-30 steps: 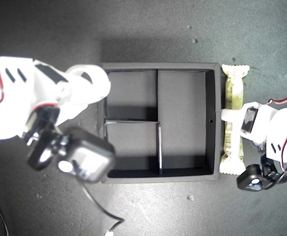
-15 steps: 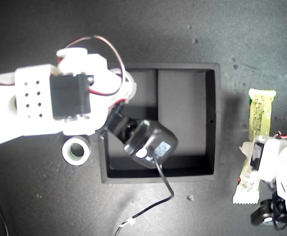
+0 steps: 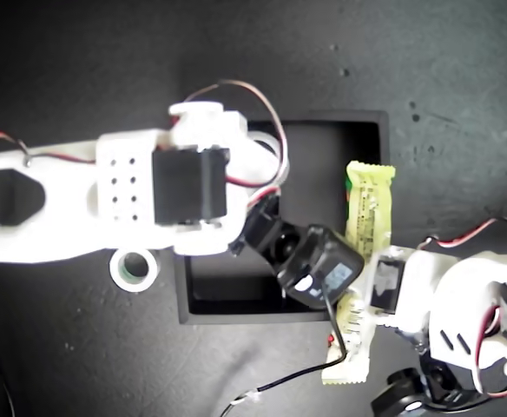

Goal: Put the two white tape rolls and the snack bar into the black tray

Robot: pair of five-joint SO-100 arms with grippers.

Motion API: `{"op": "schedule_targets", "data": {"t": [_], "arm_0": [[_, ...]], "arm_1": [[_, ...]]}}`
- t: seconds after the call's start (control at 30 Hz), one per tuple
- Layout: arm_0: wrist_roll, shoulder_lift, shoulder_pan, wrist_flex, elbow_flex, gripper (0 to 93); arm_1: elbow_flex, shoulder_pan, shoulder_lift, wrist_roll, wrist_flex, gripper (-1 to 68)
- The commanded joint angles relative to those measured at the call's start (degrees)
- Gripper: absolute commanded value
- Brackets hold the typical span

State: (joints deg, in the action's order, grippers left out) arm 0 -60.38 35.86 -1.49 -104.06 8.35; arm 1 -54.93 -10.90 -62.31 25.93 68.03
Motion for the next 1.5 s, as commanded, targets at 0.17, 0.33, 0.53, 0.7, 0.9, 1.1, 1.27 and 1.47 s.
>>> {"op": "schedule_targets", "data": {"t": [0.17, 0.33, 0.53, 0.7, 0.9, 1.1, 1.27, 1.47], "arm_0": [[-1.49, 8.35, -0.26, -1.23, 7.56, 10.0], [-2.55, 18.54, 0.26, -1.23, 17.75, 17.8], [-1.41, 42.71, -1.32, -1.23, 33.4, 18.3], [-8.09, 60.47, 4.57, -0.35, 48.25, 17.7], [-20.48, 73.13, 17.05, 19.95, 78.66, 16.6], [-30.06, 74.53, 25.93, 43.59, 101.34, 16.3], [-32.08, 68.47, 26.81, 49.22, 103.71, 16.2], [-31.55, 65.04, 25.58, 50.89, 103.71, 16.3]], "arm_1": [[-2.2, 2.46, -0.7, -9.49, -3.52, 11.9], [1.76, 1.93, -0.7, -12.3, 5.27, 22.5], [13.62, 7.65, -1.41, -15.64, 22.5, 22.5], [28.74, 13.18, -1.67, -14.06, 35.24, 19.1], [16.88, 17.58, -17.93, -0.09, 35.16, 17.0], [-0.44, 15.73, -40.61, 16.61, 35.07, 11.4], [-18.54, 11.87, -60.73, 25.31, 29.79, 9.4], [-35.42, 8.96, -71.46, 30.41, 24.79, 9.4]]}}
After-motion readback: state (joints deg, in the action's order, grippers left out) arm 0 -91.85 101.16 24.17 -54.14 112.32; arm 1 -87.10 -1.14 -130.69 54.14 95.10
